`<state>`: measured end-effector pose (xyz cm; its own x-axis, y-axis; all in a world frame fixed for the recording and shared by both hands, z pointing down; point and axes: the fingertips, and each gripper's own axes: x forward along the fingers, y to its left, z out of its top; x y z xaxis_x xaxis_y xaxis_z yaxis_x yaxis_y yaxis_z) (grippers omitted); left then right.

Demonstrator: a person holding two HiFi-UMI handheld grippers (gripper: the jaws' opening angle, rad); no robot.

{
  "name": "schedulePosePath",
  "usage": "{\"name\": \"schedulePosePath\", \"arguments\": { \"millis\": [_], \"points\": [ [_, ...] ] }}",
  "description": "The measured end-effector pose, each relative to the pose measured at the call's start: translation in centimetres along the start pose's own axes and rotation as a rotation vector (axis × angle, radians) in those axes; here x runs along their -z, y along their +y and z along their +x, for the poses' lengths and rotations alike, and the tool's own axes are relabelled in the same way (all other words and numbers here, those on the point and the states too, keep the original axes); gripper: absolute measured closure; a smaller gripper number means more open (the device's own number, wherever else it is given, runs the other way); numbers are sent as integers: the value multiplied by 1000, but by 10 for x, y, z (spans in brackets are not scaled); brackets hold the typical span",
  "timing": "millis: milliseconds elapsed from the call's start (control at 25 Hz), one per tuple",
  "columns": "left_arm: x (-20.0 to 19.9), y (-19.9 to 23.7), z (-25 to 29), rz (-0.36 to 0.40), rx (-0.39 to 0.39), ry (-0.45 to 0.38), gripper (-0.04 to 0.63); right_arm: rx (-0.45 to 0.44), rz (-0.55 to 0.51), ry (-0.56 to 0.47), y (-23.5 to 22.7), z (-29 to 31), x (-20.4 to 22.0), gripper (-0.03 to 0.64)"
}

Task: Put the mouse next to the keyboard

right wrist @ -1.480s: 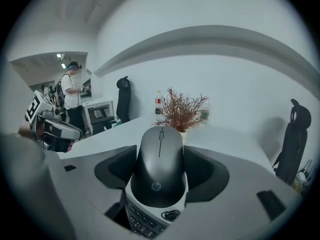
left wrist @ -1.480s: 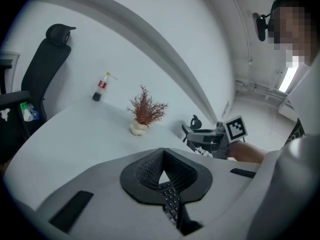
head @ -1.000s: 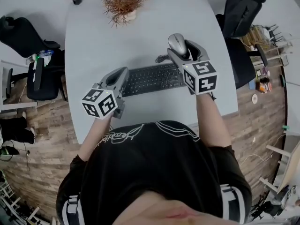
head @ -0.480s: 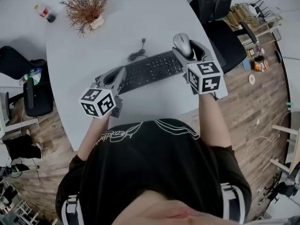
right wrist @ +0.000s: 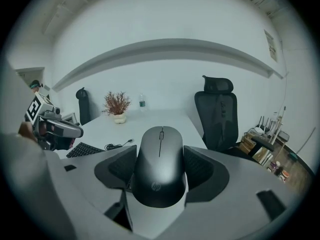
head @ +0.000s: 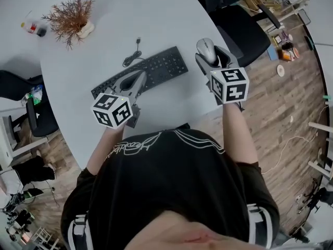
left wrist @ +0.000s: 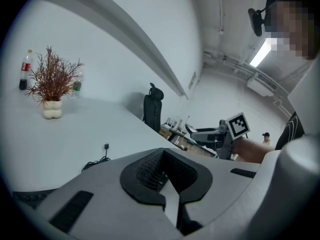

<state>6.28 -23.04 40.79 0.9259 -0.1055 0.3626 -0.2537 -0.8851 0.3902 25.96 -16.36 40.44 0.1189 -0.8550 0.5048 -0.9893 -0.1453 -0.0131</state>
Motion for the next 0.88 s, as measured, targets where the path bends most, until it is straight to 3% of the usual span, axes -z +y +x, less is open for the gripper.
{"name": "schedulePosePath", "arguments": {
  "millis": [400,880],
  "points": [
    [20,-25,43,19,32,89,588,30,96,102,-33,1,72,354],
    [34,-25,54,23,22,136,588,1,129,263,-26,24,153,354]
  ]
}}
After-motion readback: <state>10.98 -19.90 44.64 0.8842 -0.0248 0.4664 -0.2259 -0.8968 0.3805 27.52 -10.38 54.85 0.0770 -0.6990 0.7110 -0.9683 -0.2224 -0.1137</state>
